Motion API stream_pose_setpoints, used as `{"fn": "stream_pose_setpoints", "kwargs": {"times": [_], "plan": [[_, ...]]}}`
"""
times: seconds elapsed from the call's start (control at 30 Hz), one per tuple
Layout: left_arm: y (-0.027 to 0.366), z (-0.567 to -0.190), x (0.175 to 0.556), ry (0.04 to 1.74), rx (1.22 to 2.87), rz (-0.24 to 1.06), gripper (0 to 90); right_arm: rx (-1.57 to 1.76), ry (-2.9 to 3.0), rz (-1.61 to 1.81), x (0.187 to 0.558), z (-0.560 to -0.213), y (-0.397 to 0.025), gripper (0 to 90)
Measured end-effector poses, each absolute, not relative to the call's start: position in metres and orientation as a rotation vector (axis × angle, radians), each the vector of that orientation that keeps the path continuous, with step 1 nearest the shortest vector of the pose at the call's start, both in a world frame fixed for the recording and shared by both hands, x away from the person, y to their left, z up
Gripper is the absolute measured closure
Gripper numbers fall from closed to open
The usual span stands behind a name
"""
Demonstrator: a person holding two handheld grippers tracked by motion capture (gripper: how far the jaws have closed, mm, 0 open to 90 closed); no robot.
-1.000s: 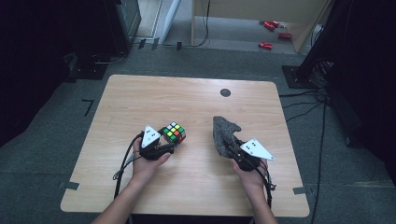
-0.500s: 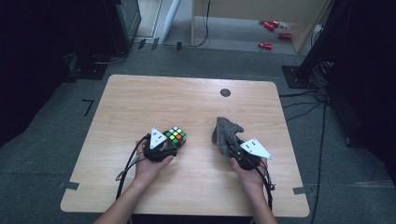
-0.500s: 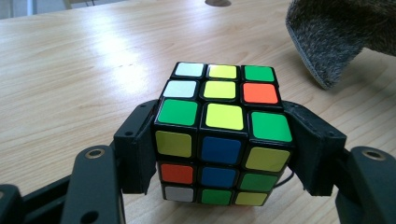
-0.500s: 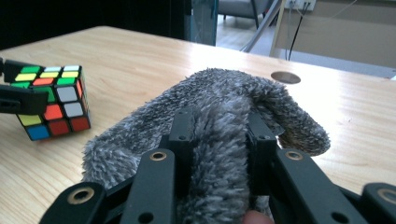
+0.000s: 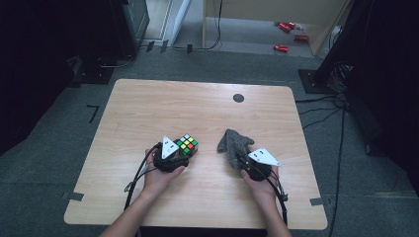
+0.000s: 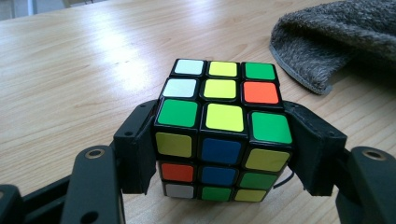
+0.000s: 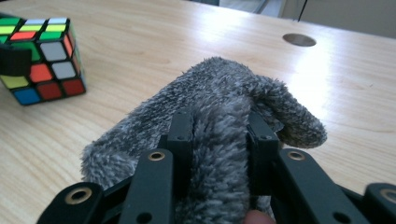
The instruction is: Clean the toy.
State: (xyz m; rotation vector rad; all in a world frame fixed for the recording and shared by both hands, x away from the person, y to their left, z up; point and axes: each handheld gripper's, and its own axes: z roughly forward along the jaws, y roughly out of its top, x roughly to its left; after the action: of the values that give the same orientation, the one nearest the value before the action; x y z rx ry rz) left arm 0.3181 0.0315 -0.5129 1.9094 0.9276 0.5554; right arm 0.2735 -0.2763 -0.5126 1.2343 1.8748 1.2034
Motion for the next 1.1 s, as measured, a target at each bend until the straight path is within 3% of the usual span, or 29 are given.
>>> {"fn": "stream_pose_setpoints", "kwargs": {"times": [0.23, 0.4, 0.5, 0.57, 0.6, 0.7, 1.1], "plan": [[0.030, -0.513, 0.318, 0.923, 1.926, 0.553, 34.2, 1.253, 1.936, 1.154, 0.275, -0.518, -0.274, 66.4], [0.031, -0.510, 0.316, 0.912, 1.923, 0.538, 25.8, 1.279, 1.939, 1.163, 0.277, -0.518, -0.275, 55.6], [0.033, -0.508, 0.315, 0.917, 1.913, 0.513, 17.7, 1.286, 1.940, 1.173, 0.277, -0.518, -0.275, 40.4], [0.035, -0.505, 0.314, 0.917, 1.905, 0.517, 13.8, 1.291, 1.953, 1.156, 0.277, -0.516, -0.274, 25.6], [0.036, -0.504, 0.314, 0.913, 1.899, 0.507, 13.7, 1.295, 1.954, 1.141, 0.277, -0.514, -0.274, 15.1], [0.041, -0.496, 0.312, 0.913, 1.877, 0.503, 13.4, 1.296, 1.966, 1.133, 0.277, -0.509, -0.273, 1.3], [0.069, -0.465, 0.308, 0.943, 1.844, 0.480, 8.8, 1.303, 1.916, 1.166, 0.269, -0.483, -0.285, 0.0]]}}
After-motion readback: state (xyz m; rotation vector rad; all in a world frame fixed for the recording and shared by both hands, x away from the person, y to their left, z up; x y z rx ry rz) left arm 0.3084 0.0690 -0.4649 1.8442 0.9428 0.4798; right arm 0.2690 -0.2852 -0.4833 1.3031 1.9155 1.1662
